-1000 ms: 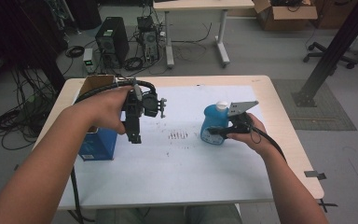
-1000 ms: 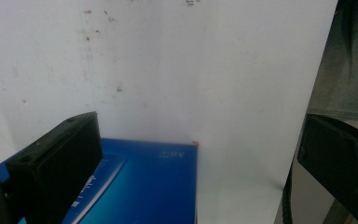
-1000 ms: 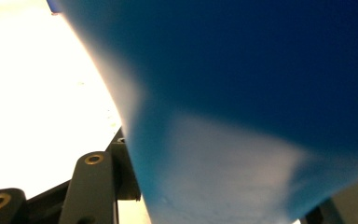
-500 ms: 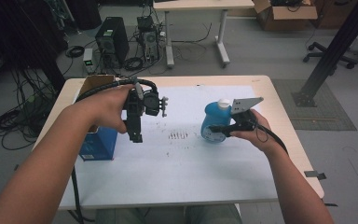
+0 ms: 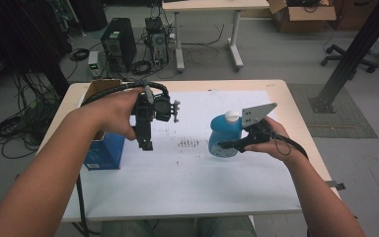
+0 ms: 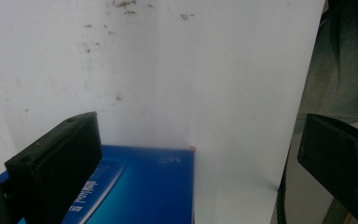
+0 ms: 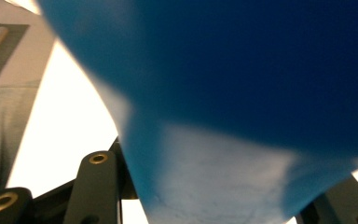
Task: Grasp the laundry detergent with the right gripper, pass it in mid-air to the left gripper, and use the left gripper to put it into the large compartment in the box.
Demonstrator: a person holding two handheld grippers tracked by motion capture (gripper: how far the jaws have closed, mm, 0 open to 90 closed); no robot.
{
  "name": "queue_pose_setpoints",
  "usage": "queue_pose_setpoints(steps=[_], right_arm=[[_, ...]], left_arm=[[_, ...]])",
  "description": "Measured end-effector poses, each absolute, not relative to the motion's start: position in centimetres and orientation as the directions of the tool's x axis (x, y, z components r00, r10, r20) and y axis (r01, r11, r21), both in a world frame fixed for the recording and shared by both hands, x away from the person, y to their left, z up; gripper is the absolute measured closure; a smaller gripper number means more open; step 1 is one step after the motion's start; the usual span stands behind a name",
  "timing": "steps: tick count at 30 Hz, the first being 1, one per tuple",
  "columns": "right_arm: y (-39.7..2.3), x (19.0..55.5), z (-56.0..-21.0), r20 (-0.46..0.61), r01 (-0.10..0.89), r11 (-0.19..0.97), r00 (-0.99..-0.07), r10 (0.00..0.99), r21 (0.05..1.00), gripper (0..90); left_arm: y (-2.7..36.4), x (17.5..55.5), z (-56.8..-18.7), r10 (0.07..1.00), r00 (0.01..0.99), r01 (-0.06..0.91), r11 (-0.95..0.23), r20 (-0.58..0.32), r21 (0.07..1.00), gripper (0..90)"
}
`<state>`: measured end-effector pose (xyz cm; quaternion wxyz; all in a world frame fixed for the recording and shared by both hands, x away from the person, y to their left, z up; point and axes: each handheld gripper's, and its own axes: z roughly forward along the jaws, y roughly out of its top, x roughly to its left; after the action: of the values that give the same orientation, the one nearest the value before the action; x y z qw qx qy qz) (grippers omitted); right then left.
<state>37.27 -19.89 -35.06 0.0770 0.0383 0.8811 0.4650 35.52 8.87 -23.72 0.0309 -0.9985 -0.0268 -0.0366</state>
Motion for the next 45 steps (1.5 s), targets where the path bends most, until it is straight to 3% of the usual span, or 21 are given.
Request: queue_pose_setpoints(steps=[14, 31, 45], right_arm=[[-17.4, 35.9, -35.1, -0.081, -0.051, 0.553, -0.996, 0.03, 0.832, 46.2], [-14.2, 35.5, -36.1, -0.009, -0.005, 0.522, -1.0, 0.005, 0.853, 46.0], [-11.7, 35.3, -36.2, -0.023, -0.013, 0.557, -1.0, 0.011, 0.83, 45.9]], left_arm=[[7.5, 35.3, -23.4, 0.029, 0.998, 0.031, -0.998, 0.051, -0.047, 0.2], [6.5, 35.1, -23.6, 0.015, 0.999, 0.017, -0.999, 0.043, -0.043, 0.2], [5.8, 34.8, -23.9, 0.002, 0.999, 0.003, -0.999, 0.036, -0.042, 0.2]])
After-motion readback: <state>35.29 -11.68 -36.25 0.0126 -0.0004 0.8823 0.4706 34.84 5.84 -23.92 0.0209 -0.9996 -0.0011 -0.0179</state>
